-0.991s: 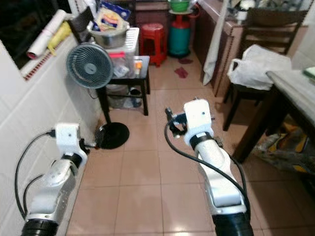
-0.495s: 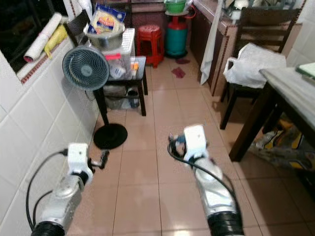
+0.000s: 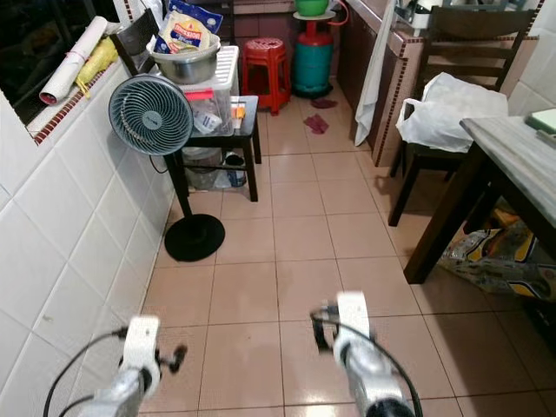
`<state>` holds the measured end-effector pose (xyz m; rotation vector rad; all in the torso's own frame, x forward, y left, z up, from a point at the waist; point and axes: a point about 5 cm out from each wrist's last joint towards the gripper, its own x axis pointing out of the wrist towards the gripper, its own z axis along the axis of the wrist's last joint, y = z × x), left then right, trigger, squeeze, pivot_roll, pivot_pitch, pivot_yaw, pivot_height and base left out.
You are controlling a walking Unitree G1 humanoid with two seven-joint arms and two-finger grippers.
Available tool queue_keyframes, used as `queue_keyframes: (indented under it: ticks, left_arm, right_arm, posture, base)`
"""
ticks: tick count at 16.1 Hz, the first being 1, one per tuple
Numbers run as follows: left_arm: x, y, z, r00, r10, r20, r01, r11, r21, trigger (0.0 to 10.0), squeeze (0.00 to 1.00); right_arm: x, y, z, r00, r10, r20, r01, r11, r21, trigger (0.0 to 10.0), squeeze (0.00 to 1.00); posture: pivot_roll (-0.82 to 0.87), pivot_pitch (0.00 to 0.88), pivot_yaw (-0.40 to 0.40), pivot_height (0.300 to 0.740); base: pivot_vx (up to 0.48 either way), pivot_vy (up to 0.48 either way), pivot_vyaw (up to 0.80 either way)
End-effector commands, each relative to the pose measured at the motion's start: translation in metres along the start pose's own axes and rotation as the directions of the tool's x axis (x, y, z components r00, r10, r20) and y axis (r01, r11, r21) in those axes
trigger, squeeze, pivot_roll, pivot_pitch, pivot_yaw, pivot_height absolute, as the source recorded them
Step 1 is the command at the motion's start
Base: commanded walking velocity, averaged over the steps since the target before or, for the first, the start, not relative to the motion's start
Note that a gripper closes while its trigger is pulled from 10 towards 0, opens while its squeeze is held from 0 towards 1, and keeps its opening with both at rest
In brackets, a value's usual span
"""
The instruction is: Setting the table
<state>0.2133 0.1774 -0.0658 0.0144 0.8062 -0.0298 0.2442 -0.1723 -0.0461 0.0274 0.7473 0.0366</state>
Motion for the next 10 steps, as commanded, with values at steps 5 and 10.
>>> queue_keyframes:
  ticks: [5,10]
  left_arm:
    - [-0.006,0.007,-0.029,0.989,-0.007,-0.145,0.015,0.998,0.059,10.0,0.00]
    - [-0.007,0.007,-0.030,0.986,-0.033,-0.164,0.049,0.994,0.095,10.0,0.00]
  right_arm:
    - [-0.008,-0.004,-0.042,0.984,-0.012,-0.177,0.006,0.999,-0.032,10.0,0.00]
    - [-0.010,-0.008,-0.047,0.981,-0.005,-0.194,-0.006,0.999,-0.054,10.0,0.00]
  posture:
    - [-0.04,0.000,0.011,0.740]
    - [-0.05,0.000,0.016,0.740]
  base:
    - [0.000,0.000,0.00]
    - [0.000,0.000,0.00]
